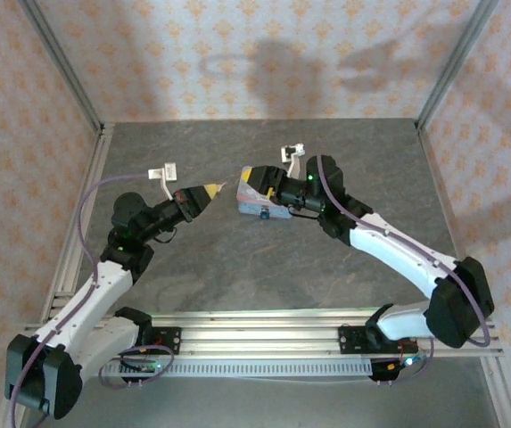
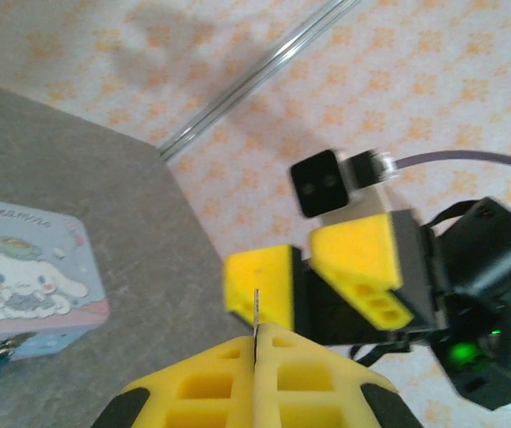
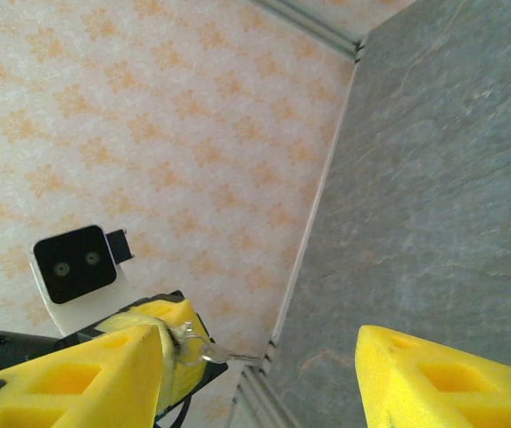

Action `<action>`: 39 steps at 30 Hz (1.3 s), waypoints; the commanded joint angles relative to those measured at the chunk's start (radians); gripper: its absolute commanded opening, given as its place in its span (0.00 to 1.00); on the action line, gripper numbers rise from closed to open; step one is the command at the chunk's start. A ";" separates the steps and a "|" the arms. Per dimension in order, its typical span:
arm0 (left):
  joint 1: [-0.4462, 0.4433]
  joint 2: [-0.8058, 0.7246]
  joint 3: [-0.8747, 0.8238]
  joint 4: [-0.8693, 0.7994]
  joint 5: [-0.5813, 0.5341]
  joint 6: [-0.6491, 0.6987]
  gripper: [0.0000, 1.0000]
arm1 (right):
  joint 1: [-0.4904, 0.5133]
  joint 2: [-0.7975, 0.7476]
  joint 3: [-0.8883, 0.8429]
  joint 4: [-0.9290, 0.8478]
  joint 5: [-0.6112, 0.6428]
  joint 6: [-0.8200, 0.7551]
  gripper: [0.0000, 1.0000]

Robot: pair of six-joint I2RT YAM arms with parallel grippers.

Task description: Unlock the padlock with the key

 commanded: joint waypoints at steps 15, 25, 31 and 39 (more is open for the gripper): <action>-0.017 -0.006 0.069 0.025 0.078 -0.082 0.00 | 0.068 0.068 0.066 0.192 -0.103 0.069 0.51; -0.025 0.004 0.065 0.012 0.087 -0.083 0.00 | 0.073 0.106 0.108 0.195 -0.121 0.073 0.29; -0.026 0.029 0.062 0.018 0.086 -0.088 0.00 | 0.077 0.116 0.111 0.220 -0.142 0.095 0.08; -0.029 0.060 0.049 0.040 0.087 -0.094 0.00 | 0.077 0.108 0.092 0.214 -0.133 0.077 0.00</action>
